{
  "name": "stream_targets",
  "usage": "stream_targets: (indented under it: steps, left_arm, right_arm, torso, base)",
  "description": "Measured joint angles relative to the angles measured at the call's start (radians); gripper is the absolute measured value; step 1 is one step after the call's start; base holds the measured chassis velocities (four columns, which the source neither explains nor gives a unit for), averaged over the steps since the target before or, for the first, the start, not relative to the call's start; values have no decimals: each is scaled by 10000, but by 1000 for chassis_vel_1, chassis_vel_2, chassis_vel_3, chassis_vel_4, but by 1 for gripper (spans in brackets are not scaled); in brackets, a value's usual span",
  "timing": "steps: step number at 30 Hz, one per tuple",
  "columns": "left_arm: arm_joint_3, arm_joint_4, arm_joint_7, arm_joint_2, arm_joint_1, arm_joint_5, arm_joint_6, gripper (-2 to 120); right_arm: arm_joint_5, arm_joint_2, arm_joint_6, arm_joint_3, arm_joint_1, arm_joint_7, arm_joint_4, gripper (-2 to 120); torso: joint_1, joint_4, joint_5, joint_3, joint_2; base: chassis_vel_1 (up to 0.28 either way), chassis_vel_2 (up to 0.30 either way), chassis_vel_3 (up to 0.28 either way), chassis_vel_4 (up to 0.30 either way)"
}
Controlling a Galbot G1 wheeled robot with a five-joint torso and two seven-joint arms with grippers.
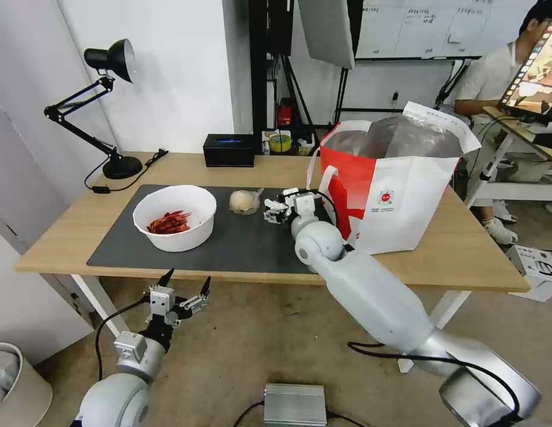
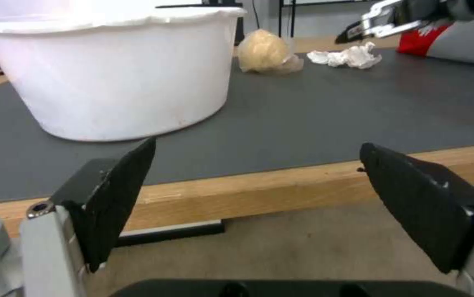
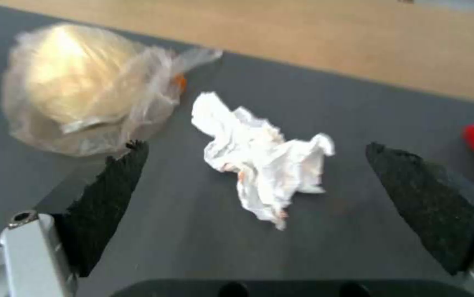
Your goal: Pick up the trash from the table and place it into the takeout bag.
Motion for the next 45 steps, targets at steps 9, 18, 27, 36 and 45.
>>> stream_targets:
  steps: [9,18,27,36,45]
  left_arm:
    - [95,-23,0,-17,-34,-2,-7,100]
    - [95,-24,-1,-119,47,41,-57,100]
    - [101,-35,0,-163,138,136,-103,100]
    - [117,-16,2,-238,206,152,-195,100]
    - [123,21,9,-308,260,197,-231,100]
  right_arm:
    - [4,735,440,125,685,-581,-1873,100]
    - [-348,1178,472,275,1042,-727,-2732,100]
    - [-400,1528,482,515,1241,-879,-3413,100]
    - [-578,1759,393,613,1253,-889,-3800,100]
    - [-601,1805,371,662,1288,-1087,-4085,100]
  torso:
    - [0,-2,0,0,0]
    - [-1,-1,1,0,1]
    - [-1,-2,1,0,1]
    - [-1,-1,1,0,1]
    - [-4,-3,1,-3,3]
  base:
    - [0,0,0,0]
    - [0,0,0,0]
    - [0,0,0,0]
    - [0,0,0,0]
    - [0,0,0,0]
